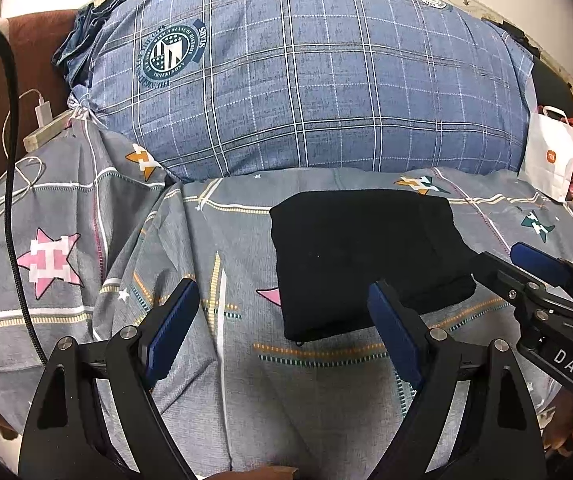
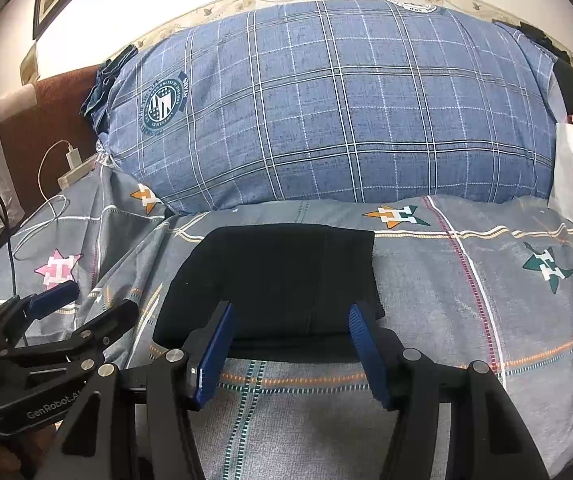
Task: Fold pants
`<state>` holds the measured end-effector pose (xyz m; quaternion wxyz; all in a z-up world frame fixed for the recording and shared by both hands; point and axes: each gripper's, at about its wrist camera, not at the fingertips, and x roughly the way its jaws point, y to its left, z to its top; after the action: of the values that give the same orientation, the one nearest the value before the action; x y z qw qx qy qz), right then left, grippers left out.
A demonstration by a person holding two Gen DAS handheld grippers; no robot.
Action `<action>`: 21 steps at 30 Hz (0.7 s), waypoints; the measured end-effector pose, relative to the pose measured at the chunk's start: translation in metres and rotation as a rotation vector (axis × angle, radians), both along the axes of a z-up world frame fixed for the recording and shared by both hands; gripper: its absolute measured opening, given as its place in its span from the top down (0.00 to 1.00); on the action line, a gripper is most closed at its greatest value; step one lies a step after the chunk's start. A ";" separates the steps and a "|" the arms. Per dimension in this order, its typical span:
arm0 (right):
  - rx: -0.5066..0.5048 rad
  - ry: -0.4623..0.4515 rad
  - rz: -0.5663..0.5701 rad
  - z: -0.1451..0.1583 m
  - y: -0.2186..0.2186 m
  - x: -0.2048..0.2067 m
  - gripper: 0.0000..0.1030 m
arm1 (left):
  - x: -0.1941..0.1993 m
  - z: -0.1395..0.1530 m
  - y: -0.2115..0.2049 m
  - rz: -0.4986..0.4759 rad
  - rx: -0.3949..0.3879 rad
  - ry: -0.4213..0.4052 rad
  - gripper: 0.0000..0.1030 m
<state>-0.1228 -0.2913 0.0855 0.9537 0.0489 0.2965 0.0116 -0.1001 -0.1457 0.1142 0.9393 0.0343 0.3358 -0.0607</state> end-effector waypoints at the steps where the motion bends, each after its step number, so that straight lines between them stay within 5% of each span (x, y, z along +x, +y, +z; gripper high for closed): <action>1: -0.001 0.000 0.001 0.000 0.000 0.000 0.44 | 0.000 -0.001 0.000 0.000 -0.001 0.002 0.16; 21: -0.003 0.009 0.001 -0.002 0.005 0.000 0.44 | 0.005 -0.009 -0.001 0.003 -0.002 0.023 0.16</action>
<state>-0.1227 -0.2866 0.0839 0.9525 0.0473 0.3007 0.0116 -0.0951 -0.1470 0.1050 0.9356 0.0323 0.3465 -0.0597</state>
